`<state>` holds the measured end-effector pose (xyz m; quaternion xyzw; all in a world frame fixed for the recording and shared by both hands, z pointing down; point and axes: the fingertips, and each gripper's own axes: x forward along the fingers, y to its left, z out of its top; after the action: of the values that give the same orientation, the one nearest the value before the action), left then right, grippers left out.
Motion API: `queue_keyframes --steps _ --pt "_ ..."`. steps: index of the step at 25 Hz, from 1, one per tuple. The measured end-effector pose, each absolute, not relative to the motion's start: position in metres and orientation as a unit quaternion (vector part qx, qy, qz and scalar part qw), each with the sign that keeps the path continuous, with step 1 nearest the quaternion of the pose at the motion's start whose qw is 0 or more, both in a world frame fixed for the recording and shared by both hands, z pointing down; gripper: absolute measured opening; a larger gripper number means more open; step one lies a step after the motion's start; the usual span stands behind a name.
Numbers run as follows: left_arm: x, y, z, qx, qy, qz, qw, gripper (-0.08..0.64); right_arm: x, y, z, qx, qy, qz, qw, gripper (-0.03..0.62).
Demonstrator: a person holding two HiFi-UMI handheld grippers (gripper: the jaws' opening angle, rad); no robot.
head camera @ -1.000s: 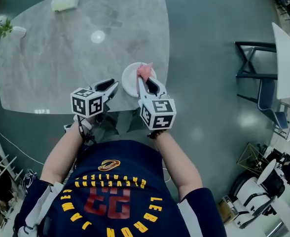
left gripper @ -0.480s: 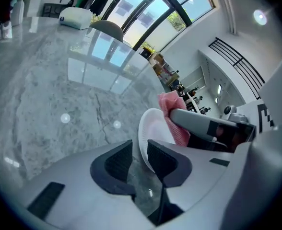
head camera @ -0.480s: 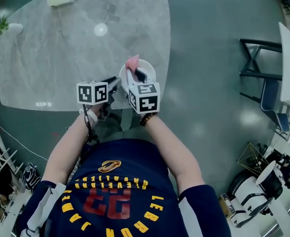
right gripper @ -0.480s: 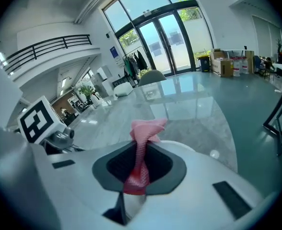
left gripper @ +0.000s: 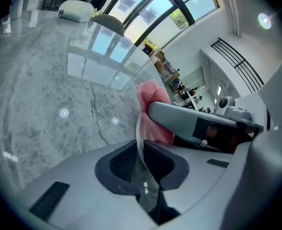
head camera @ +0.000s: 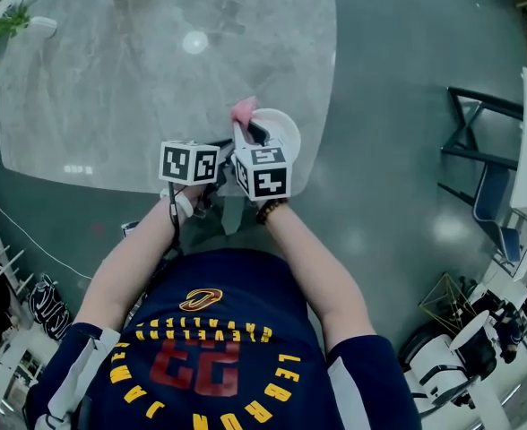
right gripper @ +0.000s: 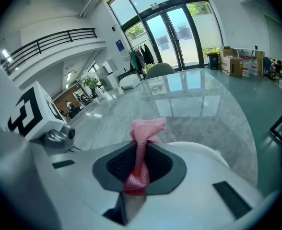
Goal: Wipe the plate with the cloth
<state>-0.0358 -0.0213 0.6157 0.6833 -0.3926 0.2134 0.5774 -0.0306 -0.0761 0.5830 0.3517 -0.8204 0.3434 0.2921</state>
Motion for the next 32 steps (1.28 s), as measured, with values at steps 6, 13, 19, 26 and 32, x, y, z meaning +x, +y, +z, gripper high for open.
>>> queue_keyframes --steps 6,13,19,26,32 --pt "-0.047 -0.018 0.612 0.673 -0.408 0.189 0.587 0.036 -0.042 -0.072 0.589 0.348 -0.819 0.341 0.303 0.041" --pt "-0.058 -0.019 0.61 0.669 -0.414 0.187 0.588 0.034 -0.031 -0.078 0.59 0.372 -0.808 0.349 0.295 0.04" --pt "-0.052 -0.022 0.611 0.669 -0.419 0.189 0.585 0.034 0.014 -0.085 0.592 0.413 -0.789 0.355 0.285 0.04" --pt "-0.049 -0.025 0.612 0.665 -0.421 0.181 0.589 0.034 0.068 -0.086 0.592 0.465 -0.755 0.37 0.278 0.04" --pt "-0.032 -0.027 0.614 0.661 -0.422 0.175 0.595 0.033 0.106 -0.087 0.591 0.487 -0.742 0.379 0.263 0.041"
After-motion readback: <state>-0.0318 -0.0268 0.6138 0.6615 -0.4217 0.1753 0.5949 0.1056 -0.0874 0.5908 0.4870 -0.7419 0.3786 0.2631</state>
